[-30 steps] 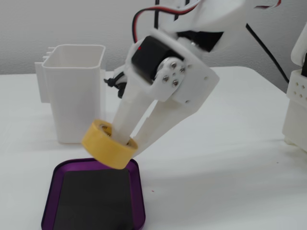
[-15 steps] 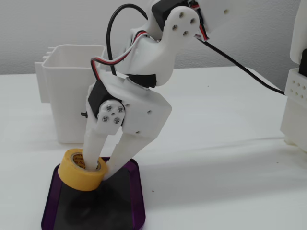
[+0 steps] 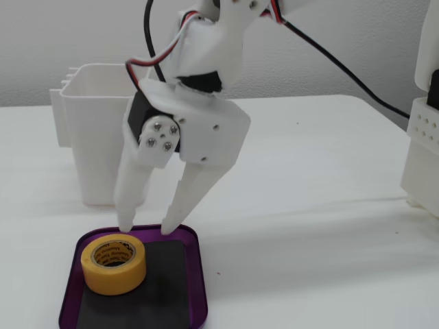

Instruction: Pick up the yellow tape and place it in the box.

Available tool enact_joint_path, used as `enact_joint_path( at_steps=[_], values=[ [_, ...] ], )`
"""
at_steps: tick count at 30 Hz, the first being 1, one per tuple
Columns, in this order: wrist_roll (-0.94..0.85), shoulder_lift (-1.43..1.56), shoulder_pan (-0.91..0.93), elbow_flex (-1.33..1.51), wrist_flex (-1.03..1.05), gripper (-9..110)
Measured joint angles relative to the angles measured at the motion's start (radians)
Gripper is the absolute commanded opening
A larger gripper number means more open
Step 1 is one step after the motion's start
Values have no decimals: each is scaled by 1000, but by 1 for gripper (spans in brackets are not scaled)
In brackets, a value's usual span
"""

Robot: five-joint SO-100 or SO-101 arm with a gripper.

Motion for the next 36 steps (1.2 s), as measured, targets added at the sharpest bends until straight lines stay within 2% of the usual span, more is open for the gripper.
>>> enact_joint_path(
  at_steps=[6,13,20,28,33,36],
  values=[
    [5,279,-12,-94,218,11],
    [161,742,2,-21,423,11],
    [215,1173,0,388,466,11],
    [224,1646,8,927,354,11],
    [230,1839,9,1197,341,11],
    [233,1850,3,1305,337,11]
  ],
)
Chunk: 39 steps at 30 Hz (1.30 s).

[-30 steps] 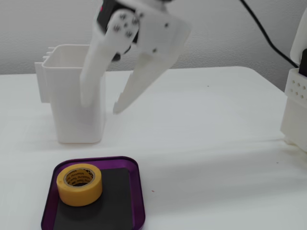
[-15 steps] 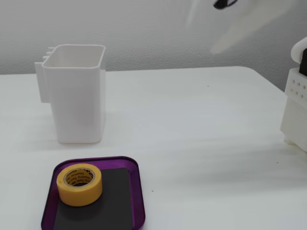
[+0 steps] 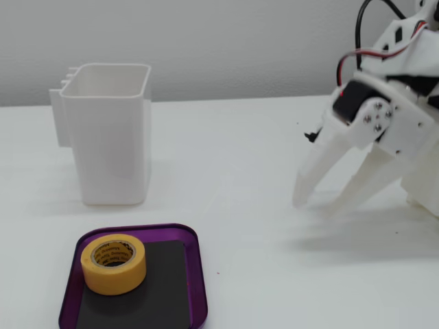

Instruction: Pick up the yellow tape and place it in the box.

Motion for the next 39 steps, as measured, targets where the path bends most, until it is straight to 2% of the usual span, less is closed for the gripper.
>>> enact_joint_path(
  at_steps=[8,12,39],
  values=[
    [-6,0,-2,91,-9,10],
    [-6,0,-2,114,-9,-1],
    [-8,0,-2,137,-9,0]
  ],
)
